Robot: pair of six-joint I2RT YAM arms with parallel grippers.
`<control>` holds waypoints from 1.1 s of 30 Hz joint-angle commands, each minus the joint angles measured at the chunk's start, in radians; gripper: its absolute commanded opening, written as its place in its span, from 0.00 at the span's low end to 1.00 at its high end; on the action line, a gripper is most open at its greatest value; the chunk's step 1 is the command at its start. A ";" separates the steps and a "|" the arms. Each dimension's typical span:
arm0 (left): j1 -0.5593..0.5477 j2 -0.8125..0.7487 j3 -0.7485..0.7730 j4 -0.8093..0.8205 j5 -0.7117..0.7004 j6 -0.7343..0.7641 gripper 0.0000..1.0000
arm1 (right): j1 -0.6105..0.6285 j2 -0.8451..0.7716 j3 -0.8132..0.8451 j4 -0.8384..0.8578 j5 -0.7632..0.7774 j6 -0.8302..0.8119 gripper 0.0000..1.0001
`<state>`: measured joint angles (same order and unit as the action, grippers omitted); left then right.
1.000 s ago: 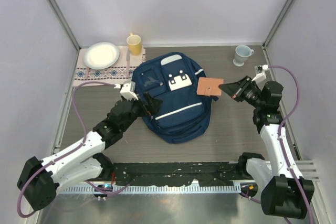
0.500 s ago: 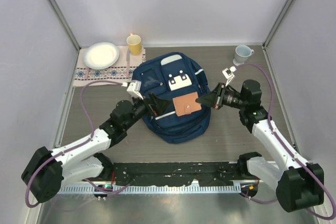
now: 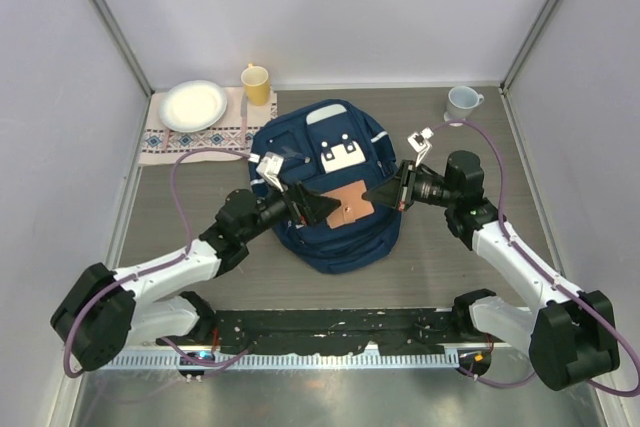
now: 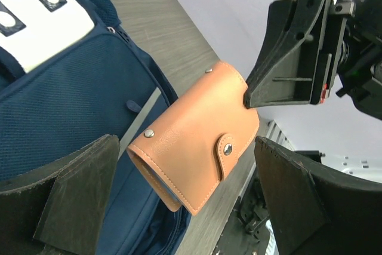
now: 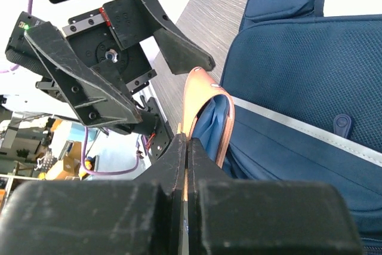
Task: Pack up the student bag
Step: Pick up the personal item from the center of the board.
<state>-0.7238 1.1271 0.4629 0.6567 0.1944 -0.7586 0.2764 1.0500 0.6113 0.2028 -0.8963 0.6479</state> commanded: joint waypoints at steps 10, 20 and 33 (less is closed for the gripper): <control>0.024 0.080 0.002 0.178 0.180 0.039 1.00 | 0.010 -0.050 -0.005 0.107 -0.093 -0.044 0.01; 0.041 0.189 0.026 0.291 0.309 -0.028 0.75 | 0.010 -0.038 -0.016 0.129 -0.110 -0.057 0.01; 0.069 0.138 0.006 0.299 0.323 -0.042 0.28 | 0.010 0.070 0.011 0.047 -0.004 -0.099 0.01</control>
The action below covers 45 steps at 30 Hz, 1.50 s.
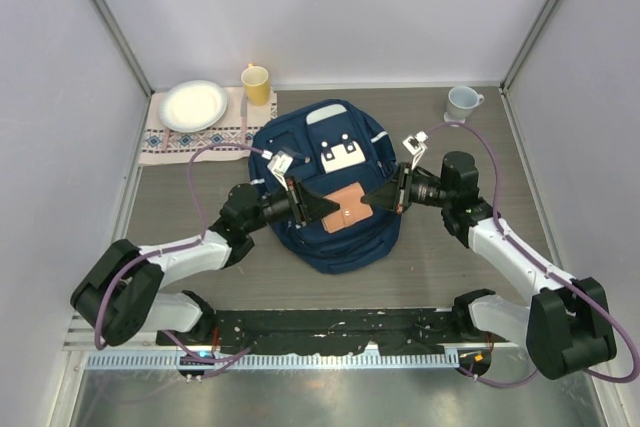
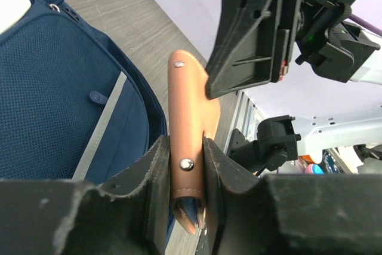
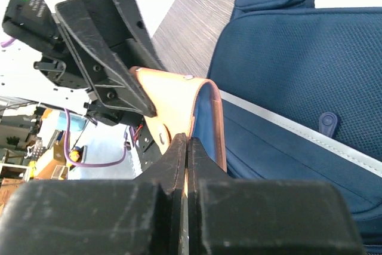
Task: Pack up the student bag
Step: Pick up the personal item from the center of the board.
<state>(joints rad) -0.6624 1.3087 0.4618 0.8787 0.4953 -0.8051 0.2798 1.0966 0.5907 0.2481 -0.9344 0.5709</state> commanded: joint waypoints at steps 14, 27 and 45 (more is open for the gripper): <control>0.015 -0.293 -0.126 0.017 -0.345 0.000 0.17 | 0.007 0.049 0.037 0.014 0.139 0.030 0.69; 0.017 -0.531 -0.195 -0.080 -0.575 -0.037 0.20 | 0.143 0.154 -0.019 0.511 0.089 0.358 0.70; 0.017 -0.353 -0.138 0.083 -0.350 -0.072 0.21 | 0.240 0.350 0.000 0.783 0.201 0.521 0.70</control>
<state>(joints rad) -0.6521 0.9493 0.2741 0.8581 0.0883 -0.8799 0.5110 1.4441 0.5690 0.9585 -0.7712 1.0912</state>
